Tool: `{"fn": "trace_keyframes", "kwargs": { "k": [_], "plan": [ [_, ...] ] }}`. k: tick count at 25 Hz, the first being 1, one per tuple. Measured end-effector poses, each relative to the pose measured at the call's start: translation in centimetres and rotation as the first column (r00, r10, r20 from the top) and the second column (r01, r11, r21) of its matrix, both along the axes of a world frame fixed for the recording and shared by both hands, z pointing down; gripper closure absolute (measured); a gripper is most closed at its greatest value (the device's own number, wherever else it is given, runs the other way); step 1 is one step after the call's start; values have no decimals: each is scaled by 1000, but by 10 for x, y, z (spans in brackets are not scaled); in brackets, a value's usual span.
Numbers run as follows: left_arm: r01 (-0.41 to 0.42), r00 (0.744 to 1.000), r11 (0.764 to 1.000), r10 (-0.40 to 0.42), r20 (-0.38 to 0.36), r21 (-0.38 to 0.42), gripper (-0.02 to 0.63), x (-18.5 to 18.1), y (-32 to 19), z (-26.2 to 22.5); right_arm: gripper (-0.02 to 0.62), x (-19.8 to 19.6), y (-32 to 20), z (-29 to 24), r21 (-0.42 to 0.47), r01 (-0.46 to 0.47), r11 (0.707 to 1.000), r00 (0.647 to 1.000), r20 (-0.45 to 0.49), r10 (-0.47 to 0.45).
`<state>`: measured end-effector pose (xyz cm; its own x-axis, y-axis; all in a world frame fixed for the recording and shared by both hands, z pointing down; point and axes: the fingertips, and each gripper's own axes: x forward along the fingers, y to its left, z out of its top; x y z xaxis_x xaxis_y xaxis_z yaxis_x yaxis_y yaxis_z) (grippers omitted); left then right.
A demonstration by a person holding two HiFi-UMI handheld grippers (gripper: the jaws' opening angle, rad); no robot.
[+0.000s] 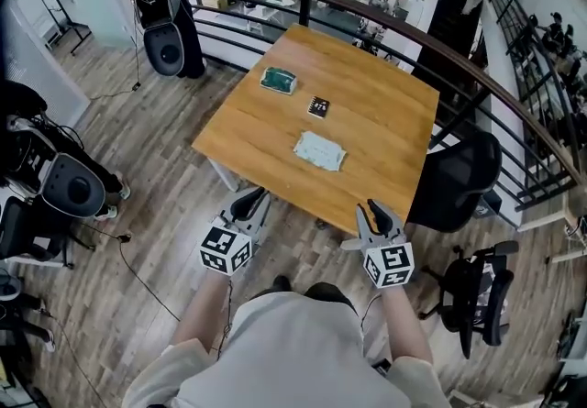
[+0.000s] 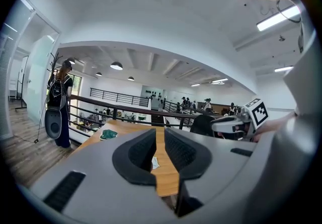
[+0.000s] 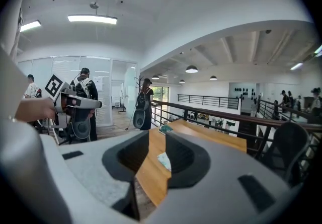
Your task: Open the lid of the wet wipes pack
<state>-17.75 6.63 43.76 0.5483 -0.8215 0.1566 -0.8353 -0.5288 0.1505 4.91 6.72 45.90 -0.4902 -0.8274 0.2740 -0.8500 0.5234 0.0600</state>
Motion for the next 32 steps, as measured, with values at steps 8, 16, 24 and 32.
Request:
{"fn": "trace_keyframes", "kwargs": {
  "k": [8,16,24,32],
  "plan": [
    [-22,1000,1000,22,0,-14,560,0,-27,5,506,1,-23,6,-15,-20,1000,1000,-4,20],
    [3,1000,1000,-3,7,-31,560,15,-70,11,506,15,-72,15,-41,7,999,1000,-2,-7],
    [42,999,998,-42,14,-36,560,40,-123,8,506,36,-134,20,-70,83,994,996,-12,-84],
    [61,998,997,-60,34,-44,560,73,-171,27,506,53,-193,41,-88,165,982,986,-15,-167]
  ]
}}
